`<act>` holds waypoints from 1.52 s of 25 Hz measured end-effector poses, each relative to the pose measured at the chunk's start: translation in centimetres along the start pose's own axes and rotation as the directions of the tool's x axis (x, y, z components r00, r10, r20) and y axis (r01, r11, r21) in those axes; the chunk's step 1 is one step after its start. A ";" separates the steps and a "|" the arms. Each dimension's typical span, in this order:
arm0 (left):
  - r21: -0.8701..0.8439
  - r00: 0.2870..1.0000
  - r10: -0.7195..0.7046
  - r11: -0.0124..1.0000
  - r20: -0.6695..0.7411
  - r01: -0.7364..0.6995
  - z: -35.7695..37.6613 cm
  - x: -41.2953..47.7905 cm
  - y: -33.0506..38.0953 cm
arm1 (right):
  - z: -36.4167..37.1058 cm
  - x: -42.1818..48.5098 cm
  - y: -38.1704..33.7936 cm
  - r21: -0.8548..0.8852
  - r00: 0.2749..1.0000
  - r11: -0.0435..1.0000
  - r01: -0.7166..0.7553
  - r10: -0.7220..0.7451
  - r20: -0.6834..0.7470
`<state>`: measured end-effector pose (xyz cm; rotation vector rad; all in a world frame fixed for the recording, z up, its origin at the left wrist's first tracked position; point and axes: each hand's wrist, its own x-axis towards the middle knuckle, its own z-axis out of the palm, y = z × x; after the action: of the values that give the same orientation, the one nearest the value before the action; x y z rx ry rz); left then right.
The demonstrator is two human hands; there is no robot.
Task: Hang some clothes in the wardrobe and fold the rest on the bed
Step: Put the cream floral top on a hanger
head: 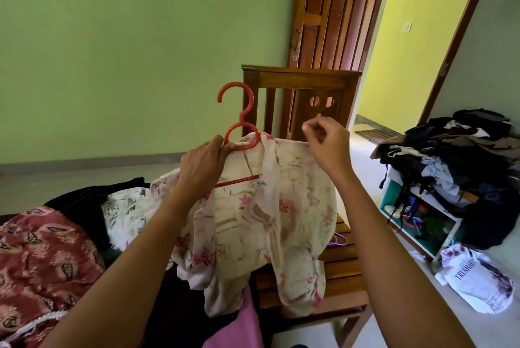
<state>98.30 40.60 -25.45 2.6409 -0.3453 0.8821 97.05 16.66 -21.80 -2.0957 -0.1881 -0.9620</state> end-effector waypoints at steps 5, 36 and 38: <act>-0.070 0.996 0.004 0.998 -0.087 -0.010 -1.9 1.5 0.3 | 0.1 0.2 2.8 -0.142 0.993 0.986 -0.086 0.096 0.070; -0.057 0.878 -0.119 0.993 -0.463 0.105 -7.5 4.5 3.5 | -2.8 2.4 -3.7 -0.099 0.978 0.995 0.005 0.016 0.210; -0.077 0.864 -0.143 0.990 -0.482 0.121 -8.1 4.8 3.6 | -2.0 2.3 -3.3 -0.015 0.998 1.000 -0.015 0.016 0.058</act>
<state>96.52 39.87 -15.58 2.2585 -0.0508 1.4235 96.07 16.96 -17.46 -2.1365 -0.1949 -0.8969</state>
